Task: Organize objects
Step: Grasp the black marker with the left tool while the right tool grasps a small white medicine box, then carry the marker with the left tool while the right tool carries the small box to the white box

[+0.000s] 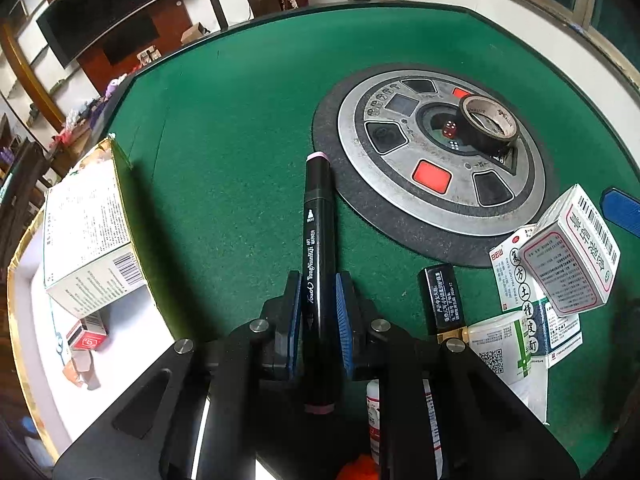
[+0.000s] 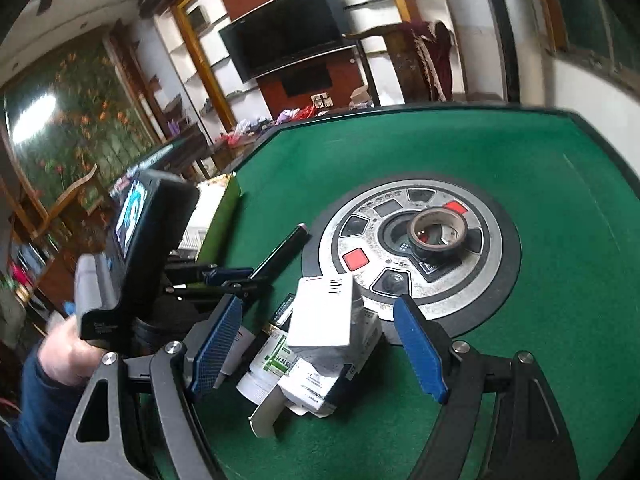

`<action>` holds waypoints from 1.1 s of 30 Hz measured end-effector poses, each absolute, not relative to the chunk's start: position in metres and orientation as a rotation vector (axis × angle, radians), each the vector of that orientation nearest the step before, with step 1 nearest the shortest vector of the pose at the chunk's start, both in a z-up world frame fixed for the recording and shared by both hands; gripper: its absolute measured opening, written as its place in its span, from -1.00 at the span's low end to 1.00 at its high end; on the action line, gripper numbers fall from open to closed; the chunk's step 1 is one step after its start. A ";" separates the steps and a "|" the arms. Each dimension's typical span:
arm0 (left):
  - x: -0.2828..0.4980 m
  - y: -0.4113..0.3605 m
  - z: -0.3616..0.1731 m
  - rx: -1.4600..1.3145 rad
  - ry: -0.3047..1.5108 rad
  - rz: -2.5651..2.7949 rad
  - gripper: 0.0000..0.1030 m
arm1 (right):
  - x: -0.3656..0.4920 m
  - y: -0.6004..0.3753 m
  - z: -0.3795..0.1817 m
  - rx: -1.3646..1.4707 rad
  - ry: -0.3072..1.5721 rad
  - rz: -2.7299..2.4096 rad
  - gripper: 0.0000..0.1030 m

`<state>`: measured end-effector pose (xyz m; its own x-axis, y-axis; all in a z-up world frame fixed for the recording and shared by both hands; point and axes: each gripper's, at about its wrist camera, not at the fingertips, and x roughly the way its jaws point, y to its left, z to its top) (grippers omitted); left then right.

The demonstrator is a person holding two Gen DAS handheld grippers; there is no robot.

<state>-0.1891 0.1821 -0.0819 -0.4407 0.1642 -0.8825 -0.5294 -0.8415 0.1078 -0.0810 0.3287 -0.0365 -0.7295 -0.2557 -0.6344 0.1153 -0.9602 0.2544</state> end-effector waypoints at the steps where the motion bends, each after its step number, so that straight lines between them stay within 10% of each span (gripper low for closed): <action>1: -0.190 0.181 -0.082 -1.351 0.516 2.300 -0.68 | -0.082 0.324 -0.037 1.041 -0.250 -2.741 0.53; 5: -0.191 0.181 -0.083 -1.351 0.504 2.297 -0.68 | -0.085 0.317 -0.042 1.026 -0.165 -2.768 0.43; 10: -0.187 0.183 -0.082 -1.320 0.516 2.323 -0.69 | -0.093 0.321 -0.056 1.141 -0.151 -2.735 -0.33; 33: -0.173 0.155 -0.040 -1.184 0.326 2.387 -0.70 | -0.076 0.321 -0.036 1.011 -0.203 -2.758 -0.36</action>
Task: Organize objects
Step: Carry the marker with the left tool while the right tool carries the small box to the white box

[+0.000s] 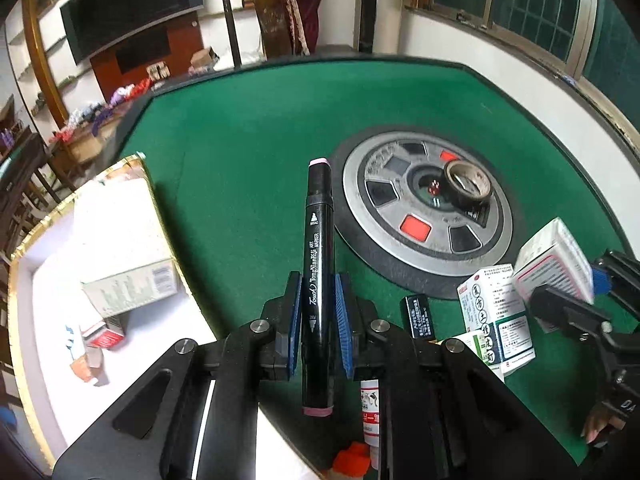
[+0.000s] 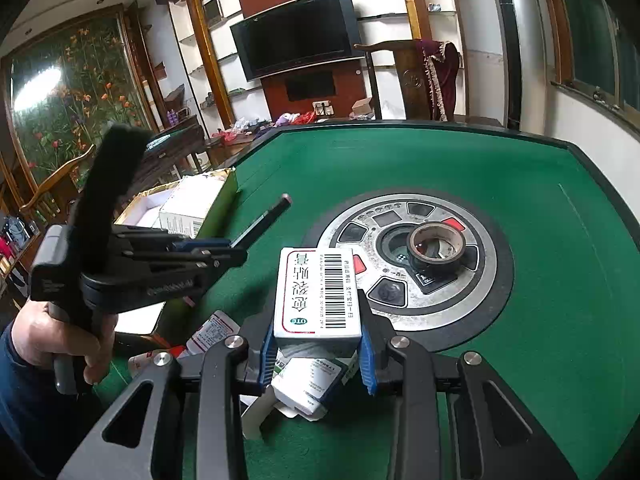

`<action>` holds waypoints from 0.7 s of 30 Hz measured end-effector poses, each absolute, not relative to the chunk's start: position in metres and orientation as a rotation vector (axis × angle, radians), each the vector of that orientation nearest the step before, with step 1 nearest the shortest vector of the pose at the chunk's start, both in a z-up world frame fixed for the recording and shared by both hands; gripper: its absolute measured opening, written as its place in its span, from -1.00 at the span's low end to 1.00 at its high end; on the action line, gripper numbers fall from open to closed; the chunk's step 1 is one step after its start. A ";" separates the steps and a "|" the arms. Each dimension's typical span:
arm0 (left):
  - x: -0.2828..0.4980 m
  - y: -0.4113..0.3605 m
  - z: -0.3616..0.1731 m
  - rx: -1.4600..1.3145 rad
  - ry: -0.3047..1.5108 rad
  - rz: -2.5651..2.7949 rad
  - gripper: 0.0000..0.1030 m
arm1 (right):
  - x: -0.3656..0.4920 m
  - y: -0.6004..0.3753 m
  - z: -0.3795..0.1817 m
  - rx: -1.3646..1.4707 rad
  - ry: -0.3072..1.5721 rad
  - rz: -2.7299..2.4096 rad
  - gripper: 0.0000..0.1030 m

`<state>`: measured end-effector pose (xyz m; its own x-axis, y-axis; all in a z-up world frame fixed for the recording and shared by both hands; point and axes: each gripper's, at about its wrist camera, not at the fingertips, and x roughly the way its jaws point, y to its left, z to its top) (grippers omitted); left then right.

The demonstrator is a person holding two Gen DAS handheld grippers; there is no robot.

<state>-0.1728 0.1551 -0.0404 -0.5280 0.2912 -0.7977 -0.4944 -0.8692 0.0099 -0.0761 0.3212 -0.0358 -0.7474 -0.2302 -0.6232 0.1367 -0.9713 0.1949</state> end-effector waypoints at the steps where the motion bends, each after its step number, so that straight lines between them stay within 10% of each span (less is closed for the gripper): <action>1: -0.172 0.154 -0.038 -1.176 0.323 2.390 -0.70 | -0.076 0.321 -0.036 1.012 -0.204 -2.759 -0.36; 21: -0.168 0.130 -0.015 -1.123 0.253 2.421 -0.70 | -0.074 0.311 -0.039 0.998 -0.211 -2.744 -0.36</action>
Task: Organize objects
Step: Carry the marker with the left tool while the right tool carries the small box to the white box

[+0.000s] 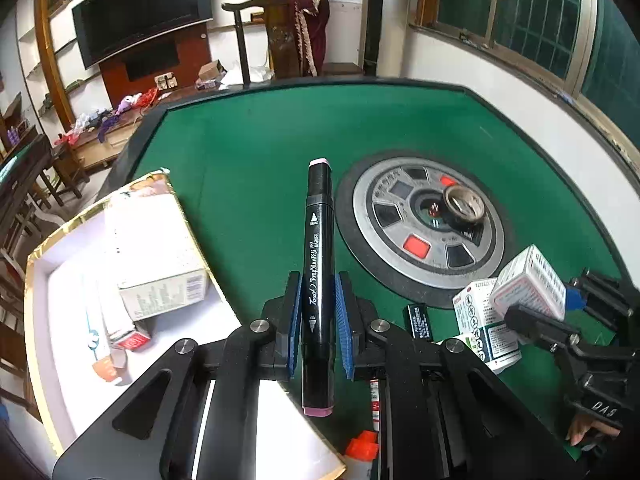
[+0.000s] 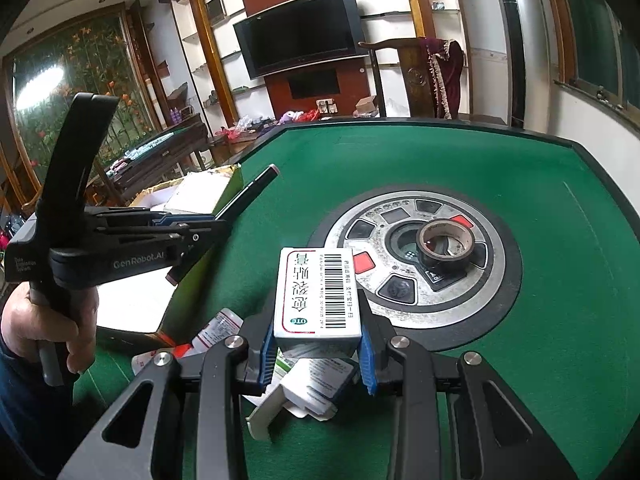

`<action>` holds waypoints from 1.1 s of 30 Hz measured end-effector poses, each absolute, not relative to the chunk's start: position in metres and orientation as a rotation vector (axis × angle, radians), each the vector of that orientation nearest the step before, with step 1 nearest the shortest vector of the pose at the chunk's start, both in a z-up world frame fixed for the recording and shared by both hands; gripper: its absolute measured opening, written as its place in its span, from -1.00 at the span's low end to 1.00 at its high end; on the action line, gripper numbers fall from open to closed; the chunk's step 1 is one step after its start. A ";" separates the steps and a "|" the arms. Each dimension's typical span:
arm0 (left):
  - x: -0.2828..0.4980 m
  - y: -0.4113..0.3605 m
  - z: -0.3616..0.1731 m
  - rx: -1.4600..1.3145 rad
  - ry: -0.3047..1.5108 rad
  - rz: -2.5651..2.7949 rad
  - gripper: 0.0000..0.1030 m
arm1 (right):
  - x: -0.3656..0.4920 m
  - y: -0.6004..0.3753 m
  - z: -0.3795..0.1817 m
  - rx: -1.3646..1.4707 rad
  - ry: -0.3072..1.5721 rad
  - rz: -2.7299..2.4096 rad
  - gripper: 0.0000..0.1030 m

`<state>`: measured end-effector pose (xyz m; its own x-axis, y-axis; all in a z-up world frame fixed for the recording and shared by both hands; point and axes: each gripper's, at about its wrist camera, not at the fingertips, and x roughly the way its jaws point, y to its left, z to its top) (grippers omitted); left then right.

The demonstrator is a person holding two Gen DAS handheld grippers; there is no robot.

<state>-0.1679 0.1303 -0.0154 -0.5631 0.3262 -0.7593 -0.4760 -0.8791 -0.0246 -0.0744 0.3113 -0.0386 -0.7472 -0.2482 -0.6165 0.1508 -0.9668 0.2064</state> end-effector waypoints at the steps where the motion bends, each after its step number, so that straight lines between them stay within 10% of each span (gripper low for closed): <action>1: -0.168 0.125 -0.011 -1.114 0.229 2.426 -0.70 | -0.074 0.308 -0.038 0.993 -0.206 -2.740 -0.36; 33: -0.234 -0.072 -0.030 -1.370 -0.273 2.713 -0.69 | -0.142 0.118 -0.009 1.004 -0.054 -2.392 -0.36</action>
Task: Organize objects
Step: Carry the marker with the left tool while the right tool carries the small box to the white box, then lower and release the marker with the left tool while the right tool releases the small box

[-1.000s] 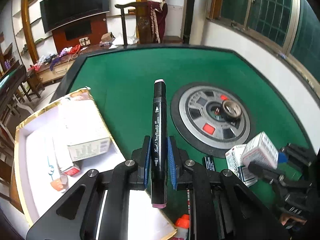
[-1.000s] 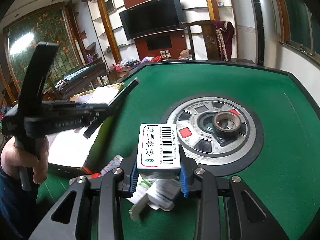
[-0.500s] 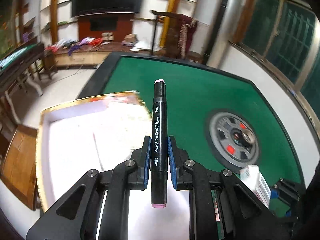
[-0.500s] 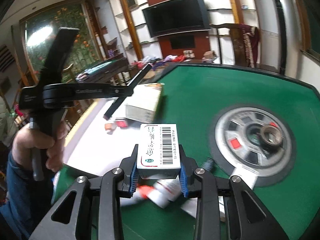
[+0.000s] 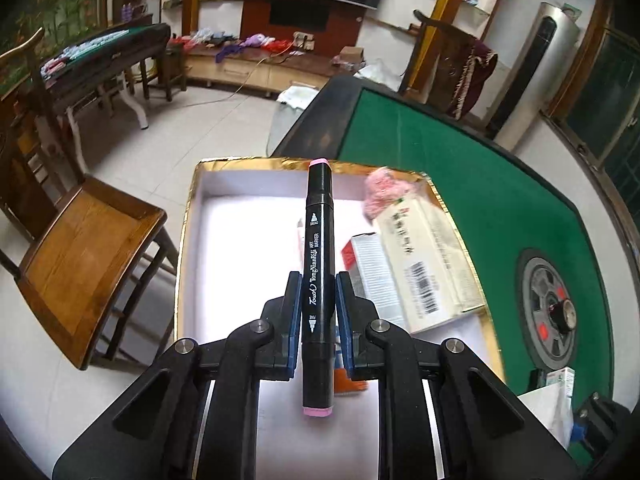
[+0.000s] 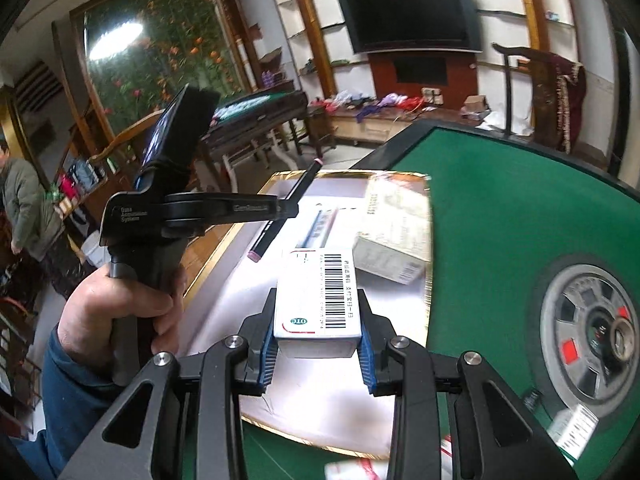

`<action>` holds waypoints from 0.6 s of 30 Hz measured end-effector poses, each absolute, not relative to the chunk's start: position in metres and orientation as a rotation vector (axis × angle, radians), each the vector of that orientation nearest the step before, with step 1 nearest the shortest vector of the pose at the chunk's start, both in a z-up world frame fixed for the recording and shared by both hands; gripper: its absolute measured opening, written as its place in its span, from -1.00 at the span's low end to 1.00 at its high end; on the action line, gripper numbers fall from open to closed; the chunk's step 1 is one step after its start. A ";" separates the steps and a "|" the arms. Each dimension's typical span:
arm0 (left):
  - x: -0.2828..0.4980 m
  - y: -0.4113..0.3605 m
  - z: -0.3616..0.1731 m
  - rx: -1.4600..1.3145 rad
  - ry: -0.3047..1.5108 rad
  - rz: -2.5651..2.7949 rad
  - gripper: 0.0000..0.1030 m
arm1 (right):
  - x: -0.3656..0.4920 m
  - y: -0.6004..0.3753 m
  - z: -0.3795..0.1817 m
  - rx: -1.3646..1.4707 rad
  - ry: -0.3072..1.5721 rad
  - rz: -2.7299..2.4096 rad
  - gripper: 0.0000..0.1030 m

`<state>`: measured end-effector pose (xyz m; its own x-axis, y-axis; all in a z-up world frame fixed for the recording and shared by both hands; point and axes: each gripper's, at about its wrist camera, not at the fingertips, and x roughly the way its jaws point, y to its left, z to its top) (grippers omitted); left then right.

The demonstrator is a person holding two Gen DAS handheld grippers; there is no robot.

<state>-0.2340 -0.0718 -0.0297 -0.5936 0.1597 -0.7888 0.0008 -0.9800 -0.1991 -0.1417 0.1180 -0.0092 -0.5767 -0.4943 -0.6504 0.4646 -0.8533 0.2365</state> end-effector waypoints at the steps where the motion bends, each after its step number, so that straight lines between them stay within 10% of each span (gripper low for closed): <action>1: -0.235 -0.073 -0.032 -1.382 -0.278 2.718 -0.69 | -0.146 0.112 -0.014 1.022 -0.051 -2.377 -0.36; 18: -0.249 -0.079 -0.062 -1.530 -0.290 2.693 -0.69 | -0.174 0.075 -0.061 1.228 0.065 -2.304 -0.36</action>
